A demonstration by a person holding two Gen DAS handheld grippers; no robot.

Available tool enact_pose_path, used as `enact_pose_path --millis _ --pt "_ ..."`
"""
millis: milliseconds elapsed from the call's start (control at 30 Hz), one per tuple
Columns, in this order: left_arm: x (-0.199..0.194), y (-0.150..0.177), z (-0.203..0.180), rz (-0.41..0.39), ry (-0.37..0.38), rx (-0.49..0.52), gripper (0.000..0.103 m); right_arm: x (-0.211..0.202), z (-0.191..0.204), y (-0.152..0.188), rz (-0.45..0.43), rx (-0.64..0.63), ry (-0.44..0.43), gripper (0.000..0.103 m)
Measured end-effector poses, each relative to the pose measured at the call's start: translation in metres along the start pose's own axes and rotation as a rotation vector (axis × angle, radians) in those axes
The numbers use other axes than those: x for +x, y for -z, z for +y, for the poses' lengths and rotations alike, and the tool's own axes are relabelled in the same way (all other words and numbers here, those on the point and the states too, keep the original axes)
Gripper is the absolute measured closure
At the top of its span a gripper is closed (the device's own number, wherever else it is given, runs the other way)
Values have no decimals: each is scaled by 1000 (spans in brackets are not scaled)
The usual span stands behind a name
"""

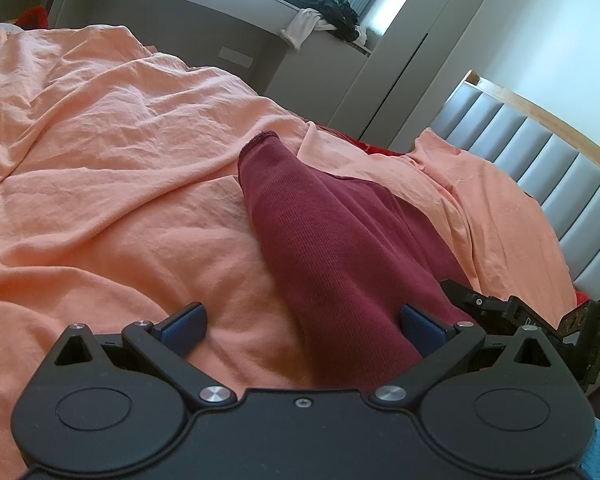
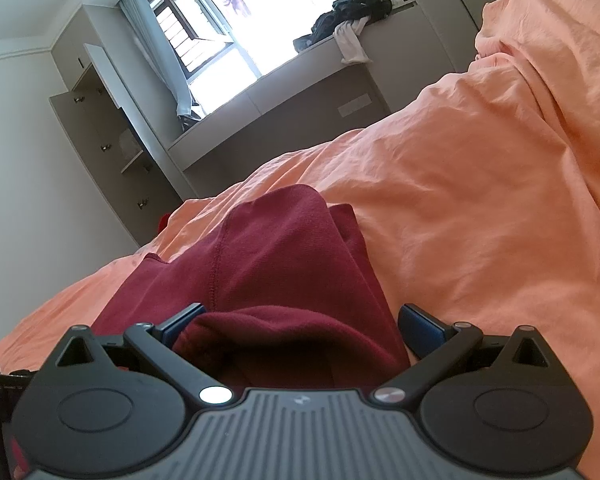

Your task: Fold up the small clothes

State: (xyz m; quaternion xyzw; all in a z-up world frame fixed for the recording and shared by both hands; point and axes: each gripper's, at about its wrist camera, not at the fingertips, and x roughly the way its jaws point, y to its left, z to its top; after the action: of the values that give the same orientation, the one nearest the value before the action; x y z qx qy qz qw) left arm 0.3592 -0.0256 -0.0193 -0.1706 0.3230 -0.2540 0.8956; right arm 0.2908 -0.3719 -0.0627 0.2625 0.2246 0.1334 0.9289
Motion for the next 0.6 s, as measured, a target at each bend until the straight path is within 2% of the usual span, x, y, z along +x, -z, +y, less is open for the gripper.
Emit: enact_pose_path --millis 400,500,600 --pt "0 -4 -1 20 -7 0 0 -1 3 -5 26 3 1 0" --pt "1 -7 0 36 -3 5 2 -2 6 -6 28 -14 -13 10" --pt "0 -9 -1 47 19 4 9 -4 12 -6 25 -41 -21 21"
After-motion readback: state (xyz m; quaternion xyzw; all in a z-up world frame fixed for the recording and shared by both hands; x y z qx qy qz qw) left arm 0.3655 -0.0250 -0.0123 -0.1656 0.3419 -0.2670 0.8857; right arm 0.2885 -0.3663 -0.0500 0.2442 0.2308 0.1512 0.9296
